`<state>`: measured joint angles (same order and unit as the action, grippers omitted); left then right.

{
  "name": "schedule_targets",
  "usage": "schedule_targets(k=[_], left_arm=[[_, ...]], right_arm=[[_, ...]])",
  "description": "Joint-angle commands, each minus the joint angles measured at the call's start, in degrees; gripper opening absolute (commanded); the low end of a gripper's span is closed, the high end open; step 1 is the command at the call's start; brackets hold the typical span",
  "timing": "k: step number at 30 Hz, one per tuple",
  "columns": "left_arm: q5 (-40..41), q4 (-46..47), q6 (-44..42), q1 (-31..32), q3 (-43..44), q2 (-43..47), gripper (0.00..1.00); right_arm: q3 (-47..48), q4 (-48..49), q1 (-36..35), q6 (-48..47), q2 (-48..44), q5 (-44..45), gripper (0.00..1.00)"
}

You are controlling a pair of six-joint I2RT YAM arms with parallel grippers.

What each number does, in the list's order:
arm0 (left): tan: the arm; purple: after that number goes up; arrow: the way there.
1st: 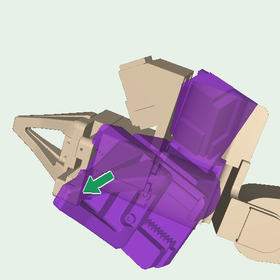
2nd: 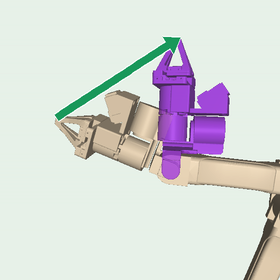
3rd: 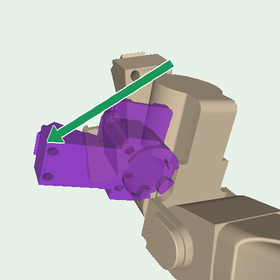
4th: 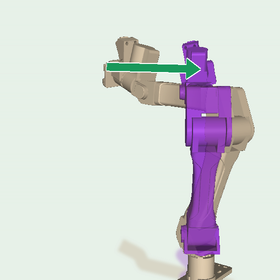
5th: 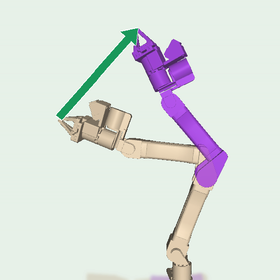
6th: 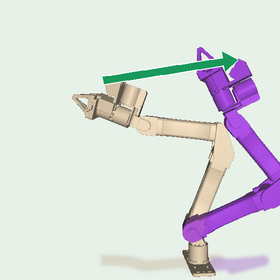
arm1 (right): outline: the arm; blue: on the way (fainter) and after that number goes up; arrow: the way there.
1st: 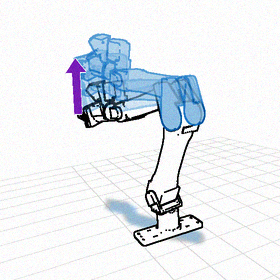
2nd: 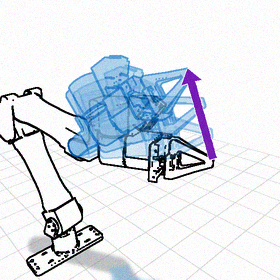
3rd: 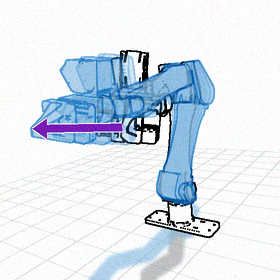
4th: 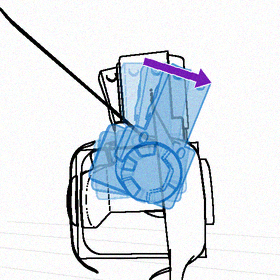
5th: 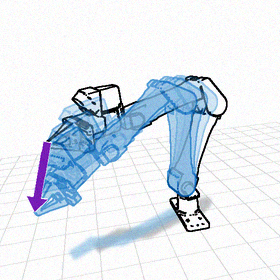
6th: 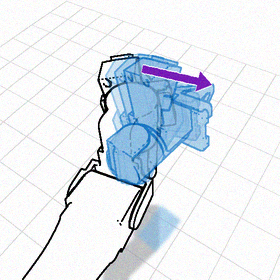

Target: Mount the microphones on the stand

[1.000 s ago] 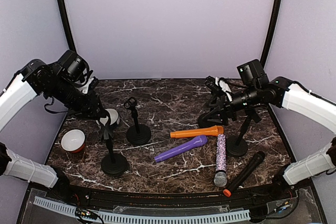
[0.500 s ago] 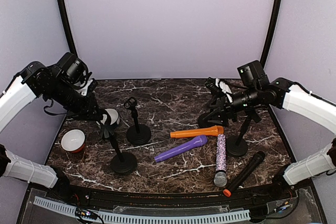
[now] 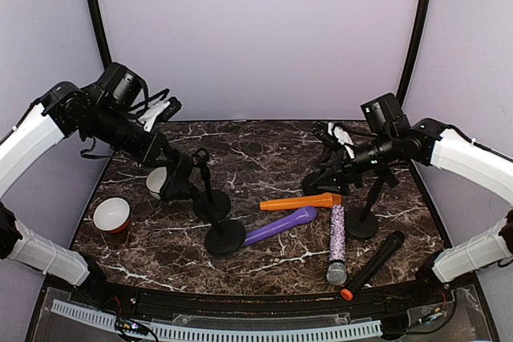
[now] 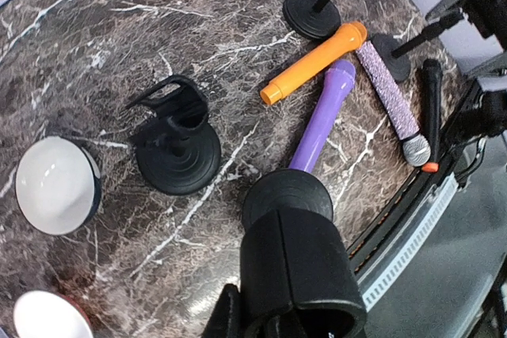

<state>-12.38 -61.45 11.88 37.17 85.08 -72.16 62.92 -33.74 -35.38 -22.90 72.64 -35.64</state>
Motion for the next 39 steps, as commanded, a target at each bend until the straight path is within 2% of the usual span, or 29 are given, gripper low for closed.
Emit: schedule_targets(k=[1, 4, 8, 13, 17, 28, 37, 39], left_arm=[[0.5, 0.7, -10.5, 7.9, 5.7, -2.7, 0.00], [0.5, -0.2, -13.7, 13.6, 9.5, -5.5, 0.00], [6.4, -3.2, -17.9, 21.2, 16.2, -10.8, 0.00], [5.8, -3.4, -19.7, 26.3, 21.6, -15.4, 0.00], [9.9, -4.4, -23.1, 29.8, 22.0, -19.6, 0.00], [19.1, 1.5, -33.8, 31.8, 21.5, -24.1, 0.00], [20.1, 9.7, -40.8, 31.9, 16.1, -24.1, 0.00], [21.4, 10.9, -41.0, 31.9, 14.7, -23.7, 0.05]], right_arm=[[2.7, -1.1, -0.7, -1.4, 0.8, 0.8, 0.76], [2.7, -1.7, -0.9, -1.8, 1.3, 1.1, 0.76], [4.9, -2.9, -1.2, -2.5, 2.4, 1.2, 0.76], [5.8, -4.8, -1.5, -3.5, 3.4, 1.5, 0.75], [5.6, -5.1, -1.6, -3.7, 2.9, 1.3, 0.74], [4.4, -5.9, -1.7, -5.0, 0.8, -0.5, 0.74], [4.7, -6.5, -2.2, -6.1, 1.3, -2.7, 0.73], [5.0, -6.6, -2.3, -6.3, 1.7, -2.7, 0.73]])
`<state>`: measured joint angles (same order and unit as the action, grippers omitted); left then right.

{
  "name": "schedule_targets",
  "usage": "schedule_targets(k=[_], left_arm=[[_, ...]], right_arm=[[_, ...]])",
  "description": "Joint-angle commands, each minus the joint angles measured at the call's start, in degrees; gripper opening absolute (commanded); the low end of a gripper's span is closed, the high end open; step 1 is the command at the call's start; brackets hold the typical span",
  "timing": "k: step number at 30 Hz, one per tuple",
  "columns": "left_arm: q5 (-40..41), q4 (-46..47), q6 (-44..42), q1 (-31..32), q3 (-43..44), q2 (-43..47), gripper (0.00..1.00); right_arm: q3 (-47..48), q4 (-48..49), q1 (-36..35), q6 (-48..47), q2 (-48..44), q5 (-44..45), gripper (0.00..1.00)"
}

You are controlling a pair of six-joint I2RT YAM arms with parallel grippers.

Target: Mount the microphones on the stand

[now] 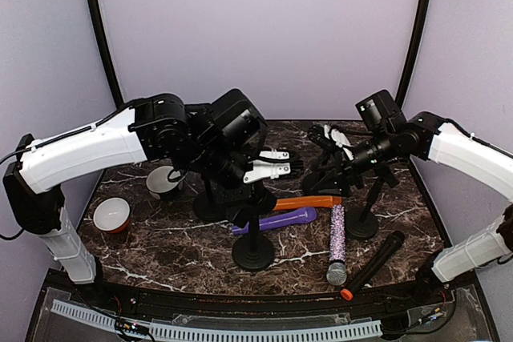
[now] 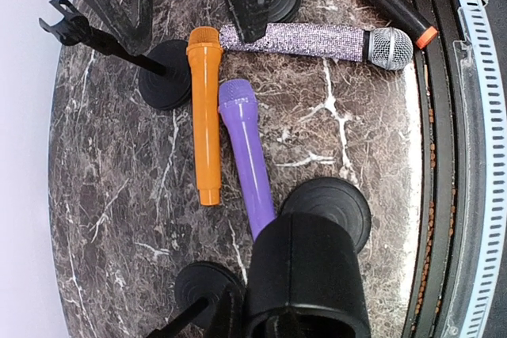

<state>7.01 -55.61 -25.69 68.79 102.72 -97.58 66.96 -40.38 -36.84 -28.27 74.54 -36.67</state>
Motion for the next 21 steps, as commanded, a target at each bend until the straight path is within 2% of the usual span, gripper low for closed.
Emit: schedule_targets(k=[1, 5, 9, 12, 15, 21], left_arm=[[2.7, 6.3, -3.3, 0.3, -3.7, 2.1, 0.12], [6.0, 10.7, -2.1, 0.3, -7.8, 5.3, 0.44], [8.5, 14.3, 2.1, 0.6, -9.0, 10.2, 0.62], [9.0, 18.8, 6.5, 1.0, -13.3, 16.0, 0.66], [9.6, 27.5, 11.4, 1.1, -23.4, 23.9, 0.71], [9.6, 39.8, 22.8, 1.1, -44.5, 37.1, 0.72]], right_arm=[[1.0, 0.0, -1.0, -0.8, 0.0, -1.7, 0.73], [1.4, 0.0, -1.7, -1.0, 0.6, -2.1, 0.73], [2.1, -0.4, -3.3, -1.8, 1.5, -1.6, 0.73], [3.3, -1.2, -4.9, -2.7, 2.2, -0.5, 0.73], [5.8, -2.4, -7.1, -3.1, 2.9, 0.2, 0.73], [11.5, -3.1, -11.0, -2.6, 6.0, 1.1, 0.73]])
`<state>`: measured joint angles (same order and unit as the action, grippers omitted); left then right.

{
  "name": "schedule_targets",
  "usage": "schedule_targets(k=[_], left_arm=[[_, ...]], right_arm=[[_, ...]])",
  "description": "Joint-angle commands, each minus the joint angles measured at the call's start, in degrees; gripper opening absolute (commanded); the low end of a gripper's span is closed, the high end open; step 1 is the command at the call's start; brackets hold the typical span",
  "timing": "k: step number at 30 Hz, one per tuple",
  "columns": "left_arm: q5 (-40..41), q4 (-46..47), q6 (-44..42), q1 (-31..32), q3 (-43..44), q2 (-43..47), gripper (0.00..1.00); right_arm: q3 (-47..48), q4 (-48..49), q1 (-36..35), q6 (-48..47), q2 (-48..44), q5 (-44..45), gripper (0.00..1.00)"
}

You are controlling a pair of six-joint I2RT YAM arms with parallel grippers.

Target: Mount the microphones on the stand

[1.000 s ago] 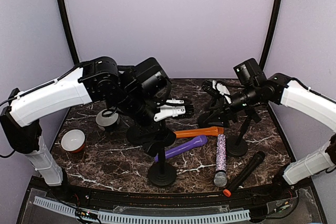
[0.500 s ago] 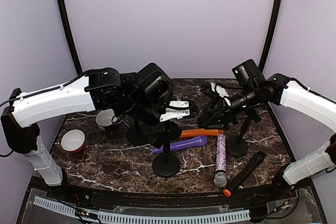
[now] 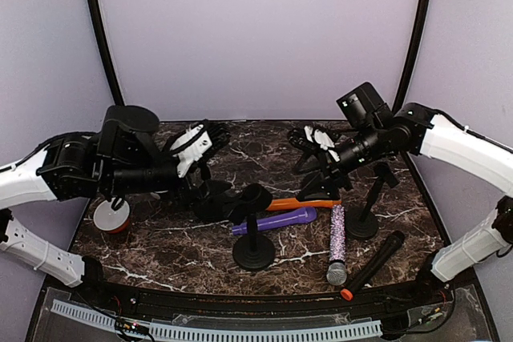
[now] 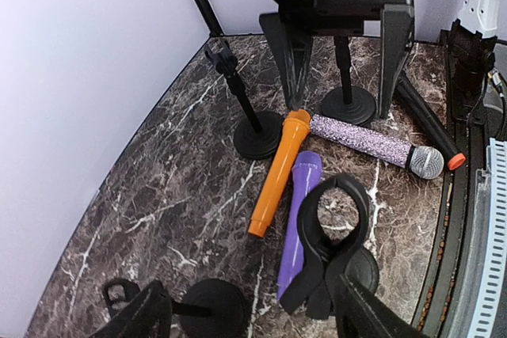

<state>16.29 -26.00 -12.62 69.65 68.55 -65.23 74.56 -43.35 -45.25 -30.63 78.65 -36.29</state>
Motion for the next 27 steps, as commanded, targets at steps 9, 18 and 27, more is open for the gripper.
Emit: schedule_targets(k=[9, 18, 27], left_arm=[[-1.1, 27.6, 19.3, 0.2, -31.2, 14.8, 0.72], [-3.1, 43.1, 19.3, 0.2, -42.4, 14.3, 0.71], [-3.3, 66.8, 19.2, 0.3, -50.6, 1.6, 0.69]], right_arm=[[10.2, -0.4, -9.7, 0.0, 8.5, 2.9, 0.71], [14.9, 0.7, -12.6, 4.6, 14.9, 3.1, 0.63], [20.0, -0.9, -12.6, 7.2, 16.8, 1.2, 0.20]])
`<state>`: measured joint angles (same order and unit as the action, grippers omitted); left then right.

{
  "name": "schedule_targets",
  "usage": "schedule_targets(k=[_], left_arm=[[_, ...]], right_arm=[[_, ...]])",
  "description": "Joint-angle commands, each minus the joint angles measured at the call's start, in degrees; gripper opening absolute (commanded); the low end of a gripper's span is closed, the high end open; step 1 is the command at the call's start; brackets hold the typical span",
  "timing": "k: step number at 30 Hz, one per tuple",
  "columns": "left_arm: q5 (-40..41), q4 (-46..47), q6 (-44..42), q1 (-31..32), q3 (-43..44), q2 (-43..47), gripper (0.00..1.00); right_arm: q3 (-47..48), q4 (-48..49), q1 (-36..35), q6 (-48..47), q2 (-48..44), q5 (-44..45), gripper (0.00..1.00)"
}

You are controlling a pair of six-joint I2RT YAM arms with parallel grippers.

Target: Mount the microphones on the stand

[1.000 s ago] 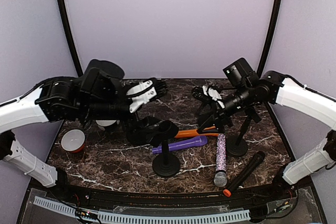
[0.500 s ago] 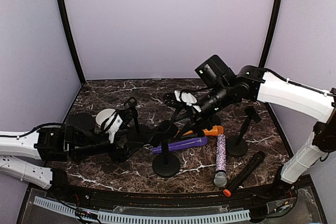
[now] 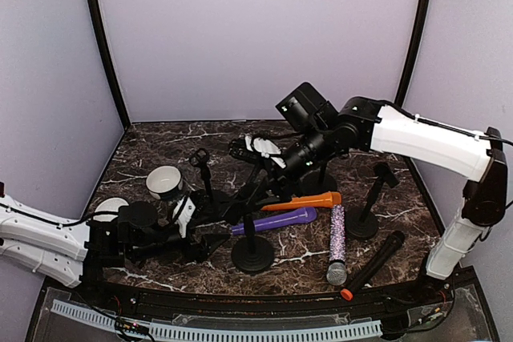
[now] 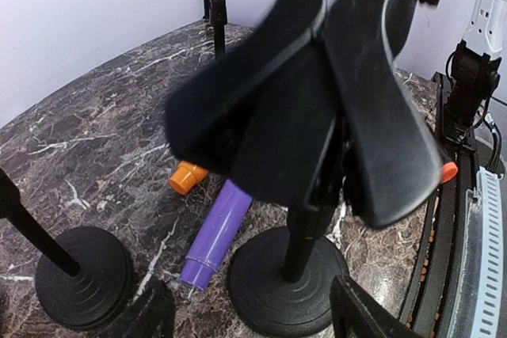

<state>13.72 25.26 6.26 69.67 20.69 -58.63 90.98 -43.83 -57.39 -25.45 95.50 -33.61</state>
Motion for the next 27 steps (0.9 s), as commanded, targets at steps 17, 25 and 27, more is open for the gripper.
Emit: schedule_targets(k=[17, 25, 27], left_arm=[[4.1, 61.4, -1.3, 5.4, -1.0, -41.1, 0.65], [18.1, 71.8, -5.9, 11.9, -3.3, -40.1, 0.68], [18.4, 67.7, -4.4, 11.9, -3.0, -38.7, 0.68]], right_arm=[[9.9, 2.5, 3.8, 9.7, -0.1, -6.2, 0.13], [9.0, 2.8, 5.8, 9.1, -1.9, -5.1, 0.12], [9.0, 3.4, 6.2, 9.7, -2.3, -5.5, 0.12]])
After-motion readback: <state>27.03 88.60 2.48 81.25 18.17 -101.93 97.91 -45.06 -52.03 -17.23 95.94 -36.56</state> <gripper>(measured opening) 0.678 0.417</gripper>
